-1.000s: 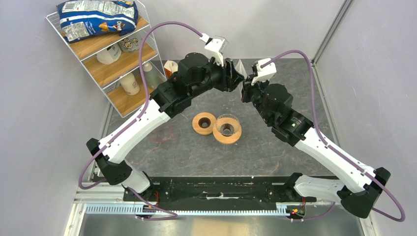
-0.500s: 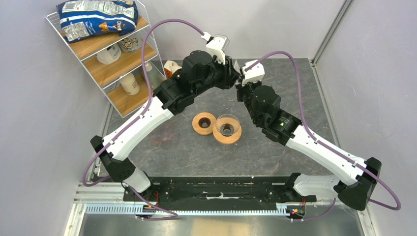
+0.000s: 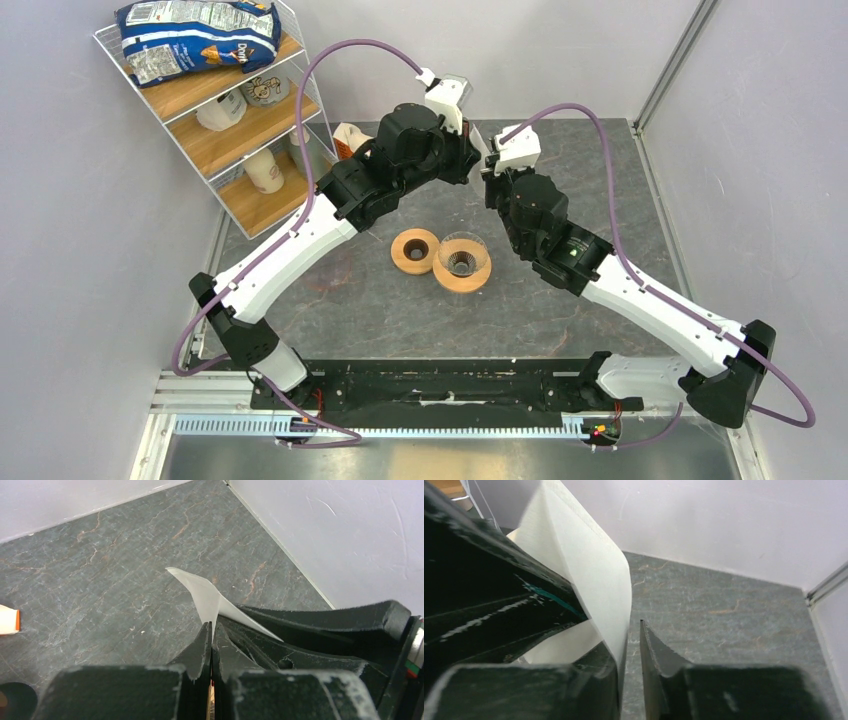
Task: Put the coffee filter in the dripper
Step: Adjust the coffee filter.
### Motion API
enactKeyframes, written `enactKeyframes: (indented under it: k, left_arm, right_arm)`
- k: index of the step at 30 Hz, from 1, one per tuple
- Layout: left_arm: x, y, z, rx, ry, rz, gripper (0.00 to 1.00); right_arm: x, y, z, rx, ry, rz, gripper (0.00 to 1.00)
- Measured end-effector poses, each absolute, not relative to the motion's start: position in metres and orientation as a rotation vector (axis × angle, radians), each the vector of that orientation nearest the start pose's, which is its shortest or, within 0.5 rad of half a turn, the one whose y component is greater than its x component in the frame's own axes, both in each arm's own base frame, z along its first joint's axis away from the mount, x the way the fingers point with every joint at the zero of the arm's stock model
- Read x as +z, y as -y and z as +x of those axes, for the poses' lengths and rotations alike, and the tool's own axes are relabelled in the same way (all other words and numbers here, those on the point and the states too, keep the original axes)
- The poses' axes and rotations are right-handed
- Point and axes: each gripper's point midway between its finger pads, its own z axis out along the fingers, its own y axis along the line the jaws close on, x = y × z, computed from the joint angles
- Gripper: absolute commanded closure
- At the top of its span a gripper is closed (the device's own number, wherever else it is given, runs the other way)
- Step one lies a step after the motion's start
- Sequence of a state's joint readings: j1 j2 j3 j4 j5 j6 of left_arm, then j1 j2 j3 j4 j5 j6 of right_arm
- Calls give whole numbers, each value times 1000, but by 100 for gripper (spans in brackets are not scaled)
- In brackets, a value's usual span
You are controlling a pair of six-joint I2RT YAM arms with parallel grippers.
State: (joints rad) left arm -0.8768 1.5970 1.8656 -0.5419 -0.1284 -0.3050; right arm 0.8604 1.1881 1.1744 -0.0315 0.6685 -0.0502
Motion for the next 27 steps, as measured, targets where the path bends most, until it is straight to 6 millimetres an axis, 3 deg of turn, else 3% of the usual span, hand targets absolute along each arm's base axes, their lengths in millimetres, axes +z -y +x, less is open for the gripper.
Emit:
enactKeyframes:
  k: [5, 11, 18, 27]
  left_arm:
    - [394, 360, 312, -695, -1847, 459, 98]
    - [393, 360, 311, -695, -1848, 482, 98]
    - [386, 360, 306, -693, -1873, 513, 98]
    - [377, 356, 304, -662, -1900, 545, 98]
  right_arm:
    - [358, -204, 329, 89, -1639, -159, 63]
    - [355, -197, 330, 104, -1670, -120, 63]
    - [356, -200, 329, 170, -1703, -172, 48]
    - [374, -212, 313, 218, -1725, -368, 58]
